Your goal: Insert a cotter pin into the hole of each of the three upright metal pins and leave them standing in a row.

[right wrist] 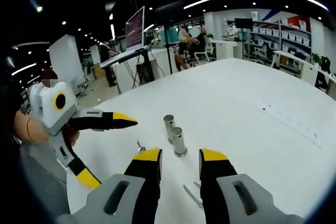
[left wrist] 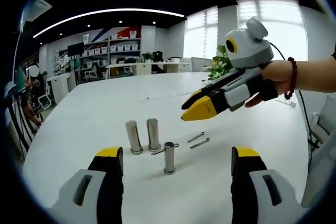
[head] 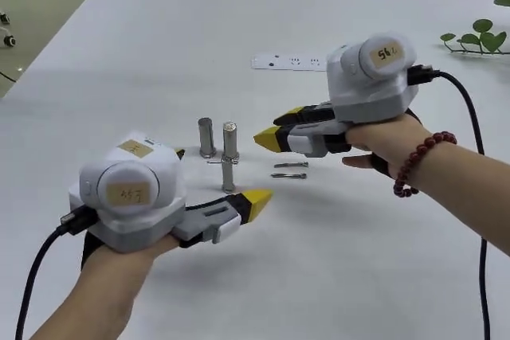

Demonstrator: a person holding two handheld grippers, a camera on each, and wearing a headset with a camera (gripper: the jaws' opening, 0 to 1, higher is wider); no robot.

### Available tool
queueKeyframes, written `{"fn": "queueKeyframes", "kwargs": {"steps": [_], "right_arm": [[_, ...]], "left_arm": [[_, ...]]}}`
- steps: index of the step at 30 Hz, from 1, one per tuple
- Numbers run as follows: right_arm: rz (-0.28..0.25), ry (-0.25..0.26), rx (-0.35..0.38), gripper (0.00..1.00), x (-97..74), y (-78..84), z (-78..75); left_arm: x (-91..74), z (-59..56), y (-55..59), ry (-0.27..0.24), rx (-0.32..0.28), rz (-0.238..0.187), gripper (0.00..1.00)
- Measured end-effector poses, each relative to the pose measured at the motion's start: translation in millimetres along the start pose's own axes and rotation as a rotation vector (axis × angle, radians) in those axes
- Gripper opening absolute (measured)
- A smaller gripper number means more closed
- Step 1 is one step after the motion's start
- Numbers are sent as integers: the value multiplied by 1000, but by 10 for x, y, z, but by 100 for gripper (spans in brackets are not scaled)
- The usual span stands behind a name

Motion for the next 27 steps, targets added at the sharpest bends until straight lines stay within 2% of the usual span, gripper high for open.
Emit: {"fn": "queueKeyframes", "kwargs": {"steps": [3, 9, 11, 19, 27], "right_arm": [[-18, -9, -16, 24, 81, -50, 23], [-25, -26, -29, 23, 279, -97, 16], [-23, -28, -24, 23, 330, -99, 21], [-13, -17, -19, 21, 524, -83, 9], [-2, -10, -31, 16, 651, -49, -7]], "left_arm": [[-47, -11, -42, 5, 0, -15, 88], [-138, -8, -81, 0, 12, -19, 92], [-165, -7, -82, 10, -7, -15, 93], [-248, 20, -38, 4, 9, 12, 99], [-282, 20, -39, 6, 18, 12, 99]]}}
Point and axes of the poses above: the centre of the closed fingertips' face, and the gripper's own axes: x roughly forward along the fingers, z roughly to its left, y roughly out of its underside, the point moved 7 cm from there along -x, roughly backward along the fingers, and after that the axes turned 6 degrees about z, right-handed, at the moved point
